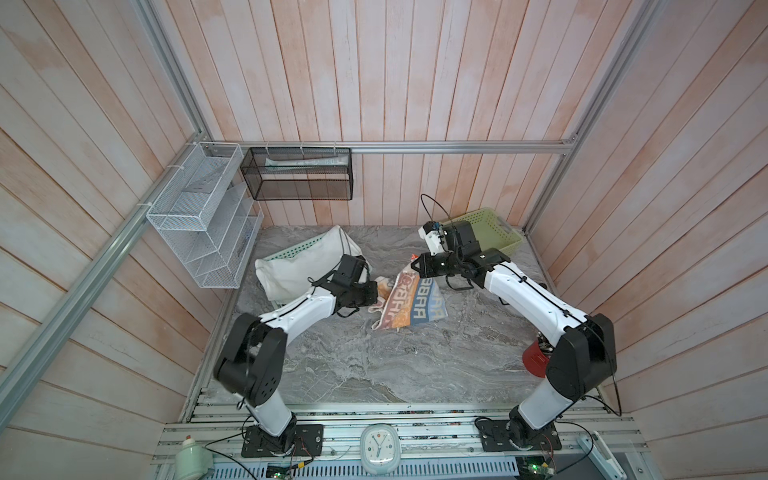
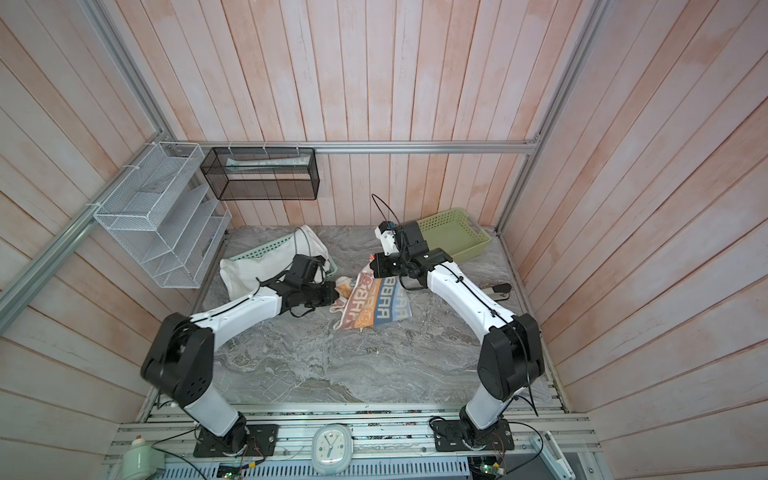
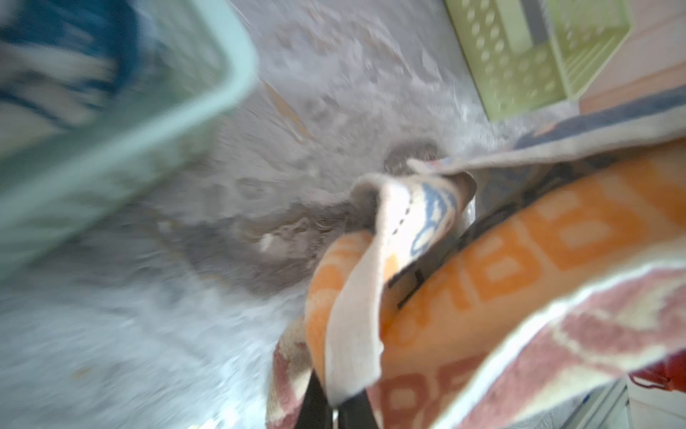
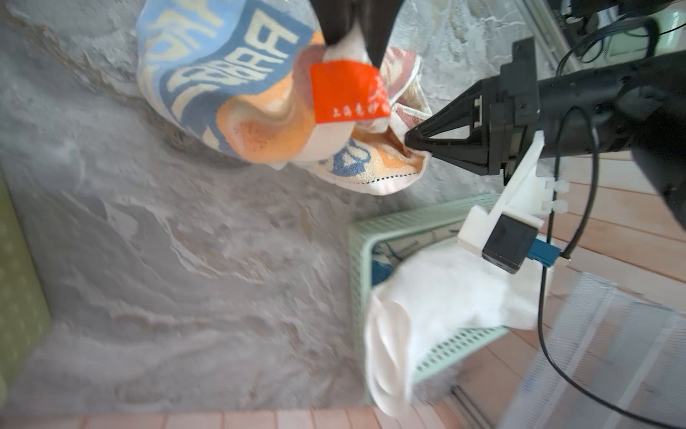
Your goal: Fold and stack the towels
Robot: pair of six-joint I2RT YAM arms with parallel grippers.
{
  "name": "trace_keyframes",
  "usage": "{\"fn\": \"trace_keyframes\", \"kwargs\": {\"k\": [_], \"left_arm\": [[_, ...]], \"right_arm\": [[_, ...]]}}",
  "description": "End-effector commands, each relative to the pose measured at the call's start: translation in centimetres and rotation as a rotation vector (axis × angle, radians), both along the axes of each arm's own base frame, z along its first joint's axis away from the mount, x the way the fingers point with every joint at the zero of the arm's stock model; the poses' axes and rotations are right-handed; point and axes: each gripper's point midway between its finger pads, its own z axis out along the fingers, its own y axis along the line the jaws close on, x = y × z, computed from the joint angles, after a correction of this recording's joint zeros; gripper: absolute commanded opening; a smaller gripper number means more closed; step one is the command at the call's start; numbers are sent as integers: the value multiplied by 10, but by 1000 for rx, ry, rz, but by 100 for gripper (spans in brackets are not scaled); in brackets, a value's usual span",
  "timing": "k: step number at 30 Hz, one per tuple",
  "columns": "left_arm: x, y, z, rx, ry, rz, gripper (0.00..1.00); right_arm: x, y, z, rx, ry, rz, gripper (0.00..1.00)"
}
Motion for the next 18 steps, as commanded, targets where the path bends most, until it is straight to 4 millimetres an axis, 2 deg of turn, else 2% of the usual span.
{"fn": "trace_keyframes", "kwargs": {"k": [1, 3, 5, 8, 10, 11, 12, 13, 15, 18], "left_arm": [[-32, 41, 13, 76, -20, 94, 0], [-52, 57, 16, 87, -11, 128, 0], [-73, 67, 8, 91, 30, 156, 0], [-100, 85, -14, 112, 116, 228, 0], [-116, 98, -28, 126, 177, 306, 0], [-121, 102, -32, 125, 196, 335, 7], [-125, 104, -34, 119, 212, 353, 22], [-125, 104, -34, 114, 212, 358, 33], [-119, 99, -26, 107, 187, 340, 39], [-97, 79, -6, 96, 116, 273, 39]], "right_arm": [[-37, -2, 32, -15, -18, 85, 0], [-45, -22, 19, -52, 2, 24, 0], [-53, -48, -7, -78, 46, -42, 0], [-69, -98, -69, -44, 214, -180, 0], [-83, -125, -118, -15, 346, -249, 0], [-89, -130, -136, -15, 385, -259, 0], [-94, -133, -153, -22, 421, -257, 0], [-98, -134, -167, -34, 448, -243, 0], [-103, -131, -188, -53, 509, -215, 0], [-104, -131, -209, -103, 583, -193, 0]]}}
